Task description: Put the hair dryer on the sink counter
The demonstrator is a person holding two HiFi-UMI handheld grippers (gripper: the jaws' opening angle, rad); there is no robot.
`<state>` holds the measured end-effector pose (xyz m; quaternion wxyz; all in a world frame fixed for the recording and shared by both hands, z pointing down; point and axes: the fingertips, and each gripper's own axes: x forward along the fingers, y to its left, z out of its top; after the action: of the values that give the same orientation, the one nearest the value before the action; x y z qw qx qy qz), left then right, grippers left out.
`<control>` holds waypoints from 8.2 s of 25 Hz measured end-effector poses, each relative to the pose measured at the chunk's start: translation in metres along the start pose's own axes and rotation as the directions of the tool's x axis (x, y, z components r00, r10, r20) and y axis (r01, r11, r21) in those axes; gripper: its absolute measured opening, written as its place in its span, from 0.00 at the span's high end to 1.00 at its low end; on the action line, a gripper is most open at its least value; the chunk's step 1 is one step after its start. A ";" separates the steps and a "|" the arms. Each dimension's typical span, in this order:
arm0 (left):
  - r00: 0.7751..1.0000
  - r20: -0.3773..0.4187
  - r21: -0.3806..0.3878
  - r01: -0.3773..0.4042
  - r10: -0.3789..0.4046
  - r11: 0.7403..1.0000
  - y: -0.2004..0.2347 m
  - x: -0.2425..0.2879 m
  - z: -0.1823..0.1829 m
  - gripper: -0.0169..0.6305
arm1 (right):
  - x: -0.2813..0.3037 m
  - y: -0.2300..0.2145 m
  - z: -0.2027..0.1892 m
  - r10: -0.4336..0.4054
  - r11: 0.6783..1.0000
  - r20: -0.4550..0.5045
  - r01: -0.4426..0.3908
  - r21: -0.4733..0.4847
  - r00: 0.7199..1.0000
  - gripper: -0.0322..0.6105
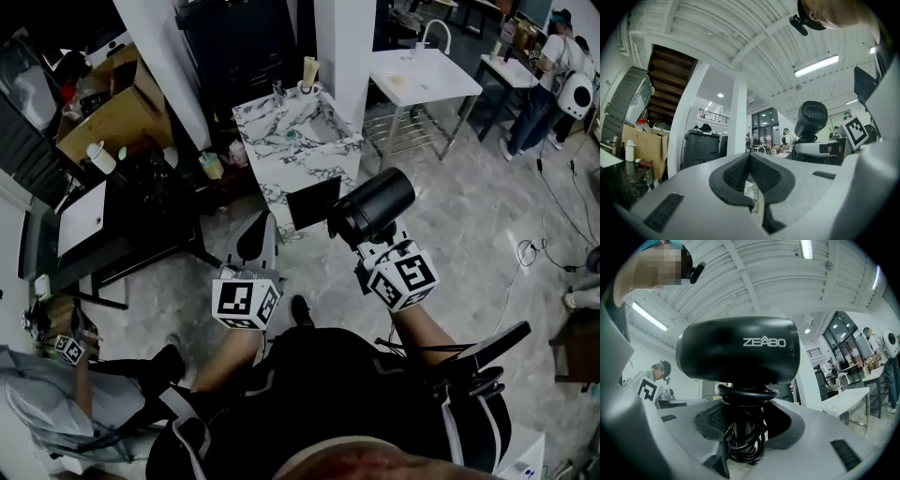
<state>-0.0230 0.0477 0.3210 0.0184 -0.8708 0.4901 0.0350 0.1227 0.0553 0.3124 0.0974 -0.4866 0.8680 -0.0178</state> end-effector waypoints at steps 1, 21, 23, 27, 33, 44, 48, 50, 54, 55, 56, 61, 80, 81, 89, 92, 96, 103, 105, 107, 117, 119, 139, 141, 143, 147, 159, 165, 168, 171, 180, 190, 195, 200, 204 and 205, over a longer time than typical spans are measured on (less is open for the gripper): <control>1.000 -0.001 0.000 0.006 -0.006 1.000 0.005 0.007 0.001 0.97 | 0.007 -0.003 -0.001 -0.006 1.000 -0.002 0.006 0.002 1.000 0.64; 0.999 0.002 -0.045 0.049 -0.049 0.998 0.112 0.105 -0.011 0.97 | 0.142 -0.044 -0.019 -0.075 0.997 -0.029 0.075 0.000 0.997 0.64; 0.998 0.005 -0.042 0.056 -0.056 0.998 0.121 0.113 -0.012 0.97 | 0.155 -0.046 -0.021 -0.074 0.997 -0.023 0.074 0.004 0.997 0.64; 0.998 0.010 -0.037 0.068 -0.068 0.997 0.140 0.125 -0.012 0.97 | 0.180 -0.049 -0.025 -0.080 0.997 -0.019 0.080 -0.003 0.997 0.64; 0.998 0.007 -0.028 0.069 -0.068 0.997 0.162 0.138 -0.013 0.97 | 0.203 -0.054 -0.030 -0.090 0.996 -0.033 0.090 0.009 0.995 0.64; 0.999 -0.007 -0.030 0.051 -0.051 0.998 0.177 0.170 -0.022 0.97 | 0.236 -0.086 -0.039 -0.074 0.997 -0.037 0.075 0.035 0.997 0.64; 1.000 -0.003 -0.021 0.017 -0.017 1.000 0.190 0.187 -0.025 0.97 | 0.257 -0.103 -0.043 -0.048 0.998 -0.034 0.049 0.036 0.998 0.64; 1.000 -0.005 -0.023 -0.002 0.002 1.000 0.197 0.200 -0.026 0.97 | 0.269 -0.113 -0.043 -0.033 0.999 -0.035 0.034 0.038 0.999 0.64; 1.000 0.002 -0.025 -0.019 0.019 1.000 0.200 0.233 -0.025 0.97 | 0.291 -0.140 -0.040 -0.006 0.999 -0.042 0.008 0.032 0.999 0.64; 1.000 0.003 -0.026 -0.021 0.021 0.999 0.200 0.242 -0.026 0.97 | 0.295 -0.147 -0.039 -0.003 1.000 -0.042 0.004 0.030 0.999 0.64; 1.000 0.002 -0.028 -0.022 0.022 0.999 0.200 0.251 -0.026 0.97 | 0.300 -0.155 -0.039 0.001 1.000 -0.043 0.001 0.029 0.999 0.64; 0.999 -0.011 -0.033 -0.041 0.041 0.999 0.201 0.293 -0.030 0.97 | 0.323 -0.191 -0.038 0.027 0.999 -0.053 -0.025 0.034 0.998 0.64; 0.986 -0.075 0.016 -0.150 0.151 0.989 0.189 0.403 -0.065 0.97 | 0.373 -0.302 -0.071 0.156 0.986 -0.123 -0.148 0.075 0.980 0.64; 0.983 -0.079 0.024 -0.165 0.167 0.986 0.189 0.406 -0.068 0.97 | 0.375 -0.306 -0.074 0.160 0.985 -0.128 -0.151 0.082 0.979 0.64; 0.974 -0.124 0.003 -0.189 0.188 0.982 0.200 0.428 -0.097 0.97 | 0.396 -0.327 -0.100 0.197 0.978 -0.174 -0.181 0.103 0.965 0.64; 0.976 -0.129 -0.015 -0.181 0.178 0.983 0.213 0.436 -0.109 0.97 | 0.409 -0.334 -0.112 0.189 0.981 -0.192 -0.175 0.087 0.963 0.64; 0.976 -0.150 -0.044 -0.164 0.156 0.986 0.233 0.446 -0.128 0.97 | 0.426 -0.337 -0.131 0.173 0.984 -0.221 -0.161 0.073 0.960 0.64; 0.975 -0.184 -0.081 -0.140 0.124 0.987 0.274 0.450 -0.154 0.97 | 0.454 -0.320 -0.170 0.287 0.957 -0.233 -0.268 0.110 0.929 0.64; 0.972 -0.200 -0.093 -0.145 0.124 0.985 0.280 0.452 -0.163 0.97 | 0.455 -0.319 -0.182 0.307 0.951 -0.264 -0.286 0.114 0.915 0.64; 0.966 -0.226 -0.107 -0.155 0.128 0.982 0.285 0.453 -0.176 0.97 | 0.457 -0.317 -0.197 0.322 0.947 -0.303 -0.303 0.111 0.897 0.64; 0.930 -0.347 -0.168 -0.190 0.122 0.967 0.303 0.448 -0.244 0.97 | 0.473 -0.302 -0.281 0.434 0.896 -0.453 -0.426 0.125 0.779 0.64; 0.921 -0.369 -0.180 -0.204 0.126 0.962 0.304 0.445 -0.256 0.97 | 0.475 -0.299 -0.297 0.458 0.880 -0.482 -0.457 0.128 0.747 0.64; 0.850 -0.469 -0.195 -0.365 0.240 0.911 0.298 0.397 -0.307 0.97 | 0.473 -0.275 -0.422 0.562 0.751 -0.673 -0.638 0.172 0.481 0.64; 0.847 -0.471 -0.194 -0.371 0.246 0.908 0.298 0.394 -0.307 0.97 | 0.473 -0.274 -0.434 0.556 0.751 -0.688 -0.636 0.177 0.466 0.64; 0.844 -0.472 -0.192 -0.380 0.254 0.905 0.299 0.389 -0.306 0.97 | 0.473 -0.272 -0.444 0.551 0.756 -0.697 -0.628 0.184 0.459 0.64; 0.843 -0.470 -0.189 -0.385 0.261 0.904 0.297 0.387 -0.306 0.97 | 0.474 -0.264 -0.459 0.563 0.748 -0.701 -0.630 0.208 0.437 0.64; 0.842 -0.467 -0.184 -0.392 0.270 0.901 0.294 0.387 -0.306 0.97 | 0.484 -0.246 -0.496 0.493 0.765 -0.794 -0.611 0.202 0.355 0.64; 0.840 -0.459 -0.171 -0.405 0.291 0.898 0.295 0.384 -0.301 0.97 | 0.489 -0.248 -0.514 0.404 0.805 -0.866 -0.563 0.184 0.295 0.64; 0.838 -0.453 -0.167 -0.415 0.304 0.895 0.297 0.381 -0.297 0.97 | 0.491 -0.249 -0.521 0.359 0.815 -0.893 -0.558 0.157 0.272 0.64; 0.835 -0.449 -0.162 -0.426 0.318 0.890 0.301 0.378 -0.295 0.97 | 0.492 -0.252 -0.536 0.334 0.829 -0.911 -0.536 0.161 0.242 0.64; 0.822 -0.448 -0.147 -0.456 0.352 0.878 0.308 0.370 -0.291 0.97 | 0.499 -0.260 -0.558 0.287 0.858 -0.939 -0.487 0.164 0.190 0.64; 0.820 -0.449 -0.147 -0.460 0.356 0.876 0.313 0.369 -0.292 0.97 | 0.503 -0.267 -0.573 0.207 0.890 -0.966 -0.440 0.119 0.157 0.63; 0.818 -0.450 -0.147 -0.462 0.357 0.874 0.315 0.368 -0.290 0.97 | 0.502 -0.268 -0.576 0.205 0.897 -0.967 -0.424 0.124 0.152 0.64; 0.817 -0.450 -0.149 -0.468 0.361 0.871 0.317 0.366 -0.289 0.97 | 0.501 -0.269 -0.578 0.200 0.900 -0.968 -0.419 0.121 0.149 0.63; 0.820 -0.450 -0.150 -0.459 0.353 0.876 0.314 0.368 -0.288 0.97 | 0.500 -0.268 -0.580 0.212 0.897 -0.966 -0.422 0.133 0.147 0.63; 0.821 -0.450 -0.148 -0.458 0.352 0.877 0.314 0.368 -0.287 0.97 | 0.500 -0.268 -0.580 0.212 0.895 -0.966 -0.427 0.130 0.150 0.63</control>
<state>-0.0885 -0.4478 0.5793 -0.2021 -0.7283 0.6494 -0.0835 -0.0142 -0.5469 0.8386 -0.5006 -0.1801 0.8184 -0.2171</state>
